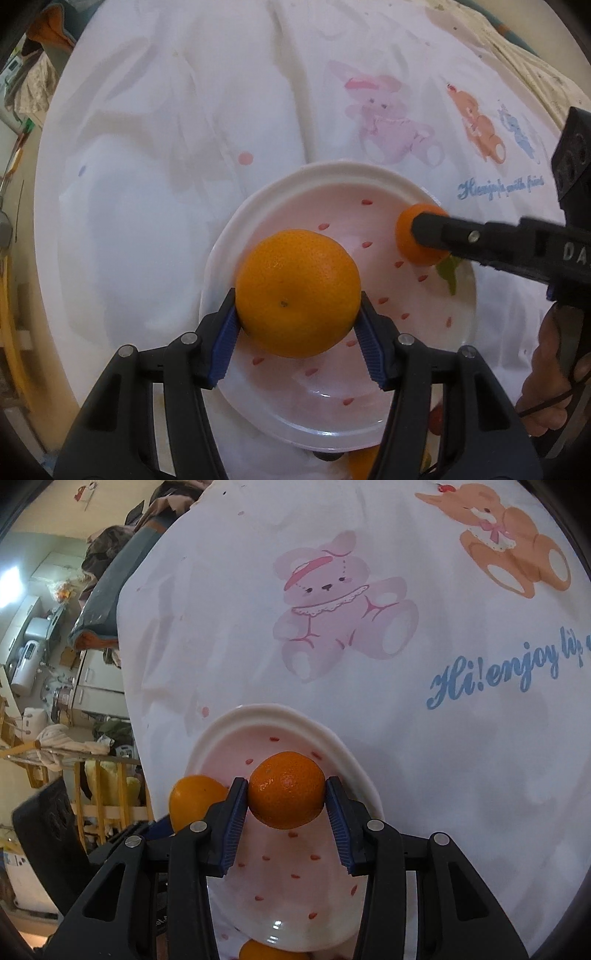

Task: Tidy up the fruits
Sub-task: 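Lower both fruits onto the plate and open both grippers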

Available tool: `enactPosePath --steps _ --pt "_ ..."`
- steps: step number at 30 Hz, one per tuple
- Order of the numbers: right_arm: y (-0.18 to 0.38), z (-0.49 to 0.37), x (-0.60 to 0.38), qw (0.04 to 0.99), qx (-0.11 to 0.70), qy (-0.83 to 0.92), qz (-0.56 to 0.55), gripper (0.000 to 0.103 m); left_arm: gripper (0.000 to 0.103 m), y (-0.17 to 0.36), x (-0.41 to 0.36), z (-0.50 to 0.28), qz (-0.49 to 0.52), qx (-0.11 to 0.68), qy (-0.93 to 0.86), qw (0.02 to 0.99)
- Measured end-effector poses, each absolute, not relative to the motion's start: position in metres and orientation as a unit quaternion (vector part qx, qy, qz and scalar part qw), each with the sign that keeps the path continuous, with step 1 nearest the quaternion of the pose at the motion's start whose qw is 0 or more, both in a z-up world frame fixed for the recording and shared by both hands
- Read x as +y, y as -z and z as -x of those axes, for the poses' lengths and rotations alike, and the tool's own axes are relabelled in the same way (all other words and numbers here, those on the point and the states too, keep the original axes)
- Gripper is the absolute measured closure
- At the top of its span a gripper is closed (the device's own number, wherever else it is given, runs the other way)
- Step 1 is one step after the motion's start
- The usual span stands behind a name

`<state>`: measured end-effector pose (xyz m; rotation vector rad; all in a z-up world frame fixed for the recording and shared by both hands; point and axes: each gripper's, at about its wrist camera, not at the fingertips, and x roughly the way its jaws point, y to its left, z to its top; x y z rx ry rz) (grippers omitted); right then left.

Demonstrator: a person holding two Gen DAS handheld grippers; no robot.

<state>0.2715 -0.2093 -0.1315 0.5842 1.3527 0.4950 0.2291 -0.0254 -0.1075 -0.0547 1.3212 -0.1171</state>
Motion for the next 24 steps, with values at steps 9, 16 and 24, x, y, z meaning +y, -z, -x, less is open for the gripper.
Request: enactPosePath --steps 9,16,24 --pt "0.134 -0.274 -0.212 0.709 0.608 -0.226 -0.277 0.055 0.046 0.109 -0.027 -0.232 0.024 0.617 0.055 0.784" --pt "0.129 -0.275 -0.214 0.719 0.595 -0.227 -0.278 0.044 0.044 0.109 -0.026 -0.232 0.018 0.620 0.058 0.783" --pt "0.121 -0.277 -0.220 0.723 0.588 -0.222 -0.288 0.044 0.019 0.097 -0.026 -0.232 0.023 0.595 0.061 0.801"
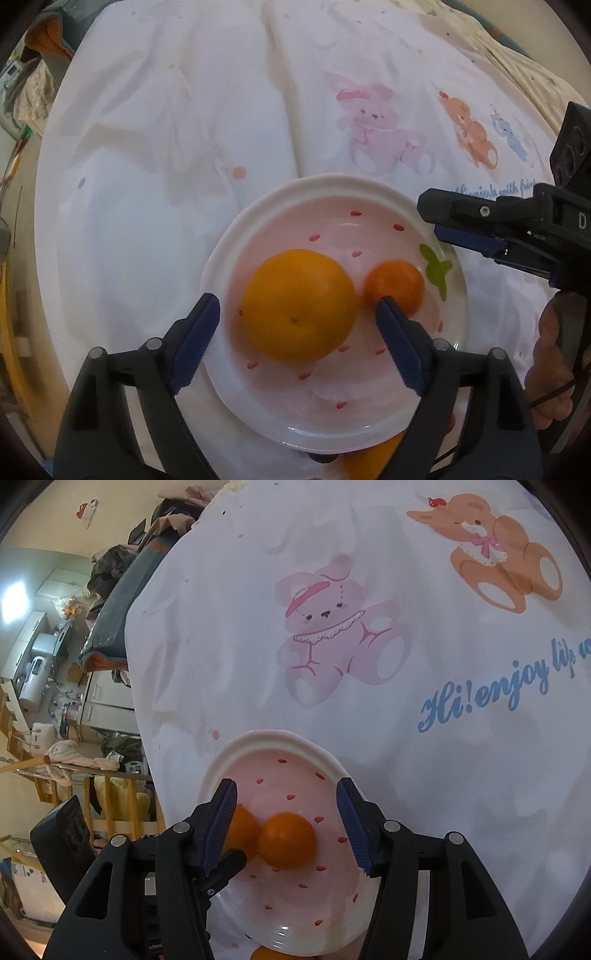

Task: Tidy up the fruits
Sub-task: 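Lower both fruits onto the plate and open both grippers, then move both grippers back to the fruit cluster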

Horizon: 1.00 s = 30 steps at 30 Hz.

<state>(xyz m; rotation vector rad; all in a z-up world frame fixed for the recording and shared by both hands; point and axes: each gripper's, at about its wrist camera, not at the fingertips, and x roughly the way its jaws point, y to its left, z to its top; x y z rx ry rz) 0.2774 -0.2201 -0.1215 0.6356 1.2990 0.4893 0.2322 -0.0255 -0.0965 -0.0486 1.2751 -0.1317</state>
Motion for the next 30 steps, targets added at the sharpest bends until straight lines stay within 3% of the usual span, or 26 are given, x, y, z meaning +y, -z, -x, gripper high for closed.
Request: enactPosePath --steps 10,17,30 --pt "0.095 -0.274 -0.233 0.747 0.565 -0.206 -0.284 0.044 0.019 0.077 -0.027 -0.223 0.026 0.567 0.068 0.820" --pt "0.059 -0.252 -0.243 0.775 0.535 -0.204 -0.268 0.030 0.019 0.040 -0.017 -0.203 0.035 0.530 0.056 0.846" --pt "0.026 -0.168 -0.269 0.792 0.508 -0.208 -0.266 0.030 0.019 0.001 0.010 -0.136 0.040 0.495 0.034 0.867"
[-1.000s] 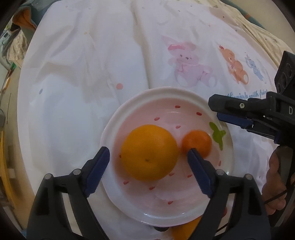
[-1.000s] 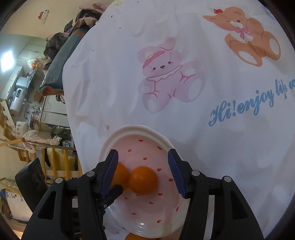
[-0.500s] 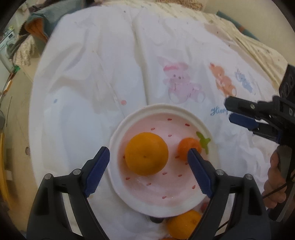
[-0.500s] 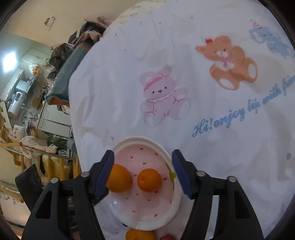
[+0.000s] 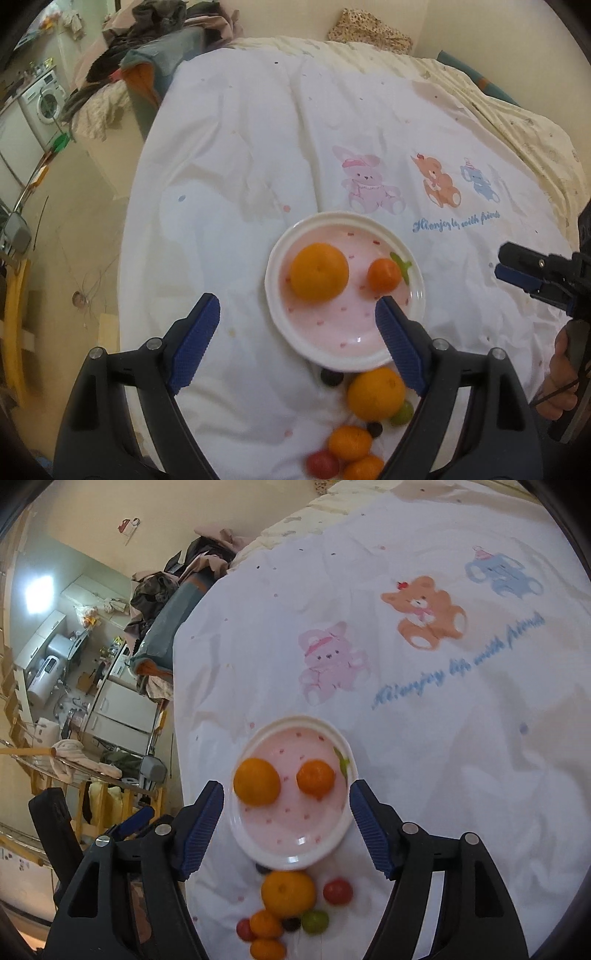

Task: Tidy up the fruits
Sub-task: 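Move both grippers back to the fruit cluster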

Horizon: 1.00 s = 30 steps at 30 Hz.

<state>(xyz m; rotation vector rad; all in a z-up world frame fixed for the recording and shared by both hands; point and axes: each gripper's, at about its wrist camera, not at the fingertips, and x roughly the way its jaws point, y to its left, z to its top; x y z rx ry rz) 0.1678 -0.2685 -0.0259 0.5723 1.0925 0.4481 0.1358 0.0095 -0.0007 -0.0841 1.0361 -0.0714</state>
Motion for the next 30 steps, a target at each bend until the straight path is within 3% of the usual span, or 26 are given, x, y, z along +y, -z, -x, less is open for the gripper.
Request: enactPosePath --steps 15,30 --pt "0.036 -0.087 -0.276 0.794 0.515 -0.192 -0.259 0.030 0.019 0.008 -0.005 -0.080 0.022 0.495 0.049 0.867" --pt "0.053 -0.070 -0.276 0.790 0.531 -0.154 -0.263 0.030 0.019 0.033 -0.006 -0.061 0.030 0.530 0.033 0.847"
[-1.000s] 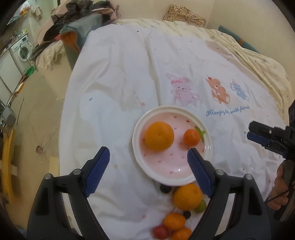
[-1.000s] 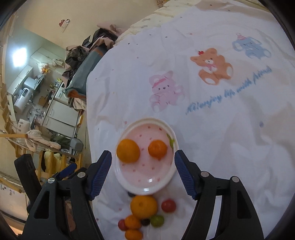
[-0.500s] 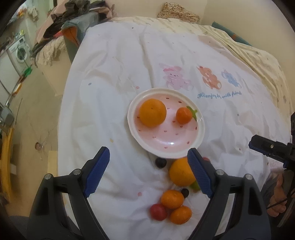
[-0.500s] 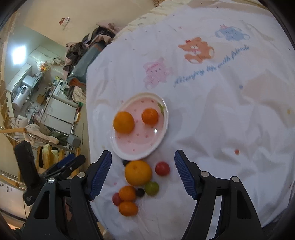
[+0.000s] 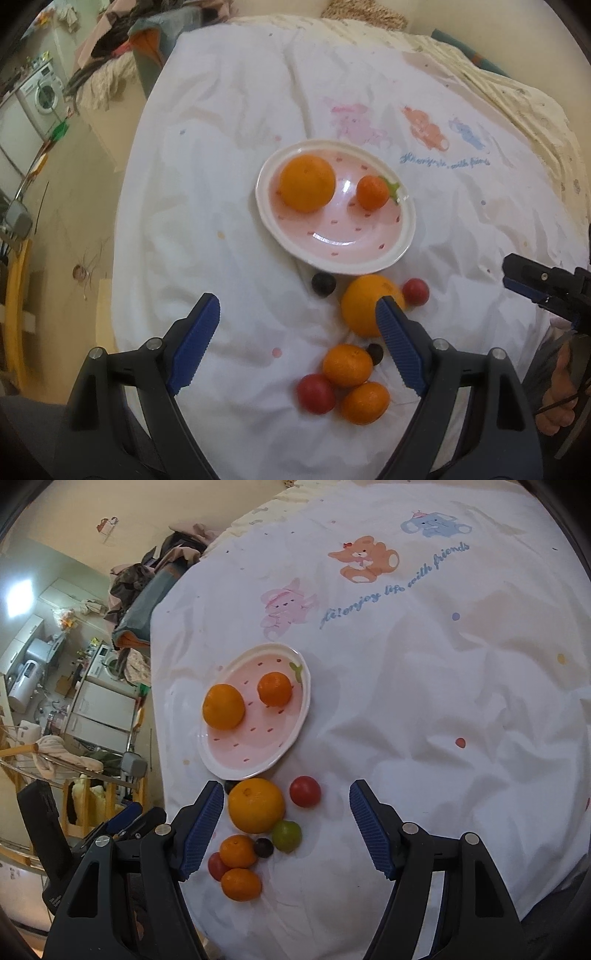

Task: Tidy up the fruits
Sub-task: 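Move both grippers back to the fruit cluster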

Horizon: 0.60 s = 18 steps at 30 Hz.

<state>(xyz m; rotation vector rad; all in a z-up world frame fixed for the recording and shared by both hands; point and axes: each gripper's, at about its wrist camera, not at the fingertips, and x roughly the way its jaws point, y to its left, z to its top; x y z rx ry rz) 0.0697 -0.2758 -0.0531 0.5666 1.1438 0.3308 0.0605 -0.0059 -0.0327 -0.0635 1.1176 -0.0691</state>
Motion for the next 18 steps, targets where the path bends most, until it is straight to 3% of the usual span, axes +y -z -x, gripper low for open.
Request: enactPosePath --steps 7,8,10,13,18 --pt "0.065 -0.073 -0.289 0.778 0.541 -0.132 -0.291 0.030 0.020 0.054 0.003 -0.063 0.060 0.571 0.032 0.818" --pt "0.066 -0.074 -0.290 0.776 0.543 -0.128 -0.294 0.030 0.022 0.059 0.001 -0.063 0.060 0.583 0.038 0.809" --pt "0.069 -0.075 -0.292 0.774 0.546 -0.122 -0.297 0.030 0.036 0.070 -0.003 -0.063 0.066 0.606 0.051 0.791" --pt "0.073 -0.077 -0.292 0.769 0.553 -0.117 -0.298 0.030 0.043 0.091 -0.013 -0.063 0.074 0.648 0.074 0.754" --pt "0.075 -0.078 -0.290 0.768 0.557 -0.115 -0.296 0.030 0.047 0.105 -0.036 -0.062 0.049 0.665 0.091 0.740"
